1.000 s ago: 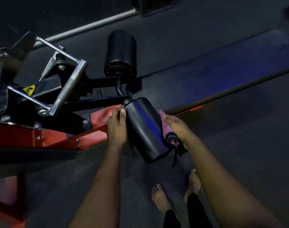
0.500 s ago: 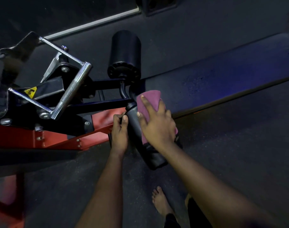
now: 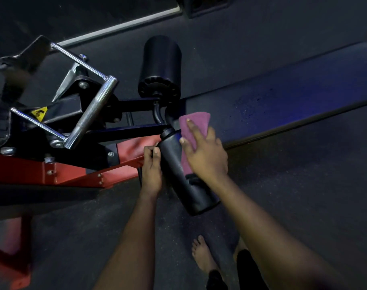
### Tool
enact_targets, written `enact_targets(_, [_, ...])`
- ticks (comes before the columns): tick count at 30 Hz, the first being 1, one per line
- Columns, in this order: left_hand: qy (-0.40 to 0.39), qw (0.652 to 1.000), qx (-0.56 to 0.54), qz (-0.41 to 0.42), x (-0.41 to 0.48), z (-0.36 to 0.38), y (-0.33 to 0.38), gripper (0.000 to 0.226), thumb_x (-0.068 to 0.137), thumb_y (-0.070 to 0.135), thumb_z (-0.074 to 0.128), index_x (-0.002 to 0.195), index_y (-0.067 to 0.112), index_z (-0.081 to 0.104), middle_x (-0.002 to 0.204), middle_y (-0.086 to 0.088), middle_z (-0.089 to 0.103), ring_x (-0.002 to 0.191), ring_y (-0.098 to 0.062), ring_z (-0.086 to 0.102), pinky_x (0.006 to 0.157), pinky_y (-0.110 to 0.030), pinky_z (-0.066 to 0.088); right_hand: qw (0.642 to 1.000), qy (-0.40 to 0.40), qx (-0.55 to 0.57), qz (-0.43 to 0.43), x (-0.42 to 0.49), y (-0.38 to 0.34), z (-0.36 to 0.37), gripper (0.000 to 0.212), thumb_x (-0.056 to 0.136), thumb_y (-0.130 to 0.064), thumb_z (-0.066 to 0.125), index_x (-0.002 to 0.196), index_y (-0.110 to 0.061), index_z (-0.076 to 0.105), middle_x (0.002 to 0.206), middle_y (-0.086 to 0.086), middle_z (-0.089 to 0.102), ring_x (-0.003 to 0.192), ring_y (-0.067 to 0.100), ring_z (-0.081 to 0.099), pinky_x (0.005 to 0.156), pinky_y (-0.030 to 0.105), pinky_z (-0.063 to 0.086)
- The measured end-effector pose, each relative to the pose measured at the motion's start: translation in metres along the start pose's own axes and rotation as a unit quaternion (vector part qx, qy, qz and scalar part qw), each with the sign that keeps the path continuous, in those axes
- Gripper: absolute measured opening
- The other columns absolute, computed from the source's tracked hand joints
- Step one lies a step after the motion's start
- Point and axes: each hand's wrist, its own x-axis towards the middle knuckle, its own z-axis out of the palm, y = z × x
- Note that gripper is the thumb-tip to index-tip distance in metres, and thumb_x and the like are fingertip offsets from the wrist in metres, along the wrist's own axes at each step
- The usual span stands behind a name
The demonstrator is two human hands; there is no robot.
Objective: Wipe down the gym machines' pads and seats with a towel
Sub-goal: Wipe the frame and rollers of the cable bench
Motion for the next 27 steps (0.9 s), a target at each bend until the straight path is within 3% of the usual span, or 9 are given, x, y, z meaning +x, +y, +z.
enact_targets(3, [-0.001, 1.000, -0.011, -0.006, 0.002, -0.003, -0.008, 0.034, 0.097, 0.059, 0.040, 0.094, 0.025, 0.042, 0.073, 0.018, 0.042, 0.072, -0.005, 0.038, 0.073, -0.033, 0.034, 0.999, 0.028, -0.029, -0.023, -0.012, -0.004, 0.004, 0.065, 0.098, -0.065, 0.039, 0.157, -0.051, 0.015, 0.152, 0.012, 0.033, 0.118, 0.039, 0.050, 0.094, 0.049, 0.047])
enact_targets(5, [0.002, 1.000, -0.015, -0.011, 0.005, -0.003, -0.010, 0.033, 0.093, 0.065, 0.041, 0.090, 0.032, 0.042, 0.075, 0.017, 0.042, 0.073, -0.007, 0.038, 0.075, -0.035, 0.032, 1.000, 0.016, 0.001, 0.008, 0.006, -0.004, 0.001, 0.062, 0.098, -0.067, 0.037, 0.155, -0.052, 0.020, 0.145, 0.011, 0.039, 0.117, 0.040, 0.052, 0.095, 0.048, 0.046])
enact_targets(9, [-0.001, 1.000, -0.018, -0.017, 0.004, -0.002, -0.009, 0.028, 0.093, 0.063, 0.041, 0.088, 0.036, 0.042, 0.072, 0.022, 0.046, 0.070, -0.002, 0.040, 0.073, -0.033, 0.033, 0.988, -0.090, 0.110, 0.067, 0.060, 0.006, 0.002, 0.052, 0.099, -0.066, 0.038, 0.147, -0.045, 0.044, 0.149, 0.006, 0.050, 0.132, 0.033, 0.052, 0.110, 0.041, 0.040])
enact_targets(11, [-0.001, 1.000, -0.003, -0.015, 0.003, -0.002, -0.008, 0.032, 0.093, 0.067, 0.039, 0.089, 0.035, 0.041, 0.070, 0.020, 0.046, 0.070, -0.004, 0.040, 0.073, -0.034, 0.033, 0.954, -0.137, 0.248, 0.100, 0.075, 0.016, 0.000, 0.043, 0.102, -0.055, 0.047, 0.137, -0.033, 0.059, 0.136, -0.001, 0.062, 0.126, 0.025, 0.058, 0.108, 0.033, 0.043])
enact_targets(14, [-0.017, 1.000, 0.015, -0.022, 0.003, -0.004, -0.007, 0.037, 0.094, 0.067, 0.037, 0.092, 0.031, 0.042, 0.075, 0.017, 0.047, 0.074, -0.009, 0.043, 0.076, -0.036, 0.037, 0.905, -0.200, 0.355, 0.121, 0.071, 0.025, -0.007, 0.035, 0.106, -0.042, 0.048, 0.132, -0.023, 0.061, 0.115, -0.005, 0.064, 0.107, 0.016, 0.060, 0.098, 0.025, 0.046])
enact_targets(17, [0.011, 0.994, 0.099, 0.040, 0.007, -0.009, 0.000, 0.039, 0.101, 0.048, 0.035, 0.110, 0.016, 0.057, 0.104, -0.004, 0.060, 0.099, -0.022, 0.055, 0.096, -0.042, 0.044, 0.950, -0.141, 0.257, 0.106, 0.056, 0.035, -0.002, 0.043, 0.102, -0.059, 0.044, 0.137, -0.039, 0.060, 0.141, -0.002, 0.059, 0.124, 0.022, 0.057, 0.110, 0.034, 0.042])
enact_targets(20, [0.080, 0.974, 0.174, 0.119, 0.006, 0.009, 0.022, 0.037, 0.100, 0.028, 0.037, 0.116, 0.007, 0.062, 0.118, -0.011, 0.061, 0.112, -0.025, 0.053, 0.104, -0.041, 0.040, 0.986, -0.086, 0.102, 0.096, 0.019, 0.031, 0.001, 0.055, 0.100, -0.068, 0.032, 0.153, -0.051, 0.032, 0.155, 0.009, 0.040, 0.130, 0.039, 0.050, 0.107, 0.044, 0.041])
enact_targets(23, [0.081, 0.970, 0.201, 0.111, -0.001, 0.030, 0.029, 0.047, 0.101, 0.041, 0.033, 0.132, 0.019, 0.060, 0.128, -0.005, 0.059, 0.118, -0.019, 0.048, 0.104, -0.029, 0.032, 0.999, -0.003, -0.015, 0.045, -0.031, 0.018, 0.003, 0.064, 0.100, -0.067, 0.032, 0.158, -0.048, 0.016, 0.147, 0.015, 0.037, 0.117, 0.040, 0.051, 0.094, 0.048, 0.049])
enact_targets(27, [0.074, 0.972, 0.196, 0.105, -0.002, 0.027, 0.021, 0.053, 0.101, 0.050, 0.030, 0.128, 0.014, 0.057, 0.122, -0.008, 0.056, 0.116, -0.023, 0.047, 0.103, -0.040, 0.037, 0.999, 0.019, -0.021, 0.033, -0.042, 0.019, 0.004, 0.068, 0.098, -0.069, 0.032, 0.159, -0.047, 0.011, 0.146, 0.015, 0.037, 0.115, 0.038, 0.050, 0.091, 0.050, 0.050])
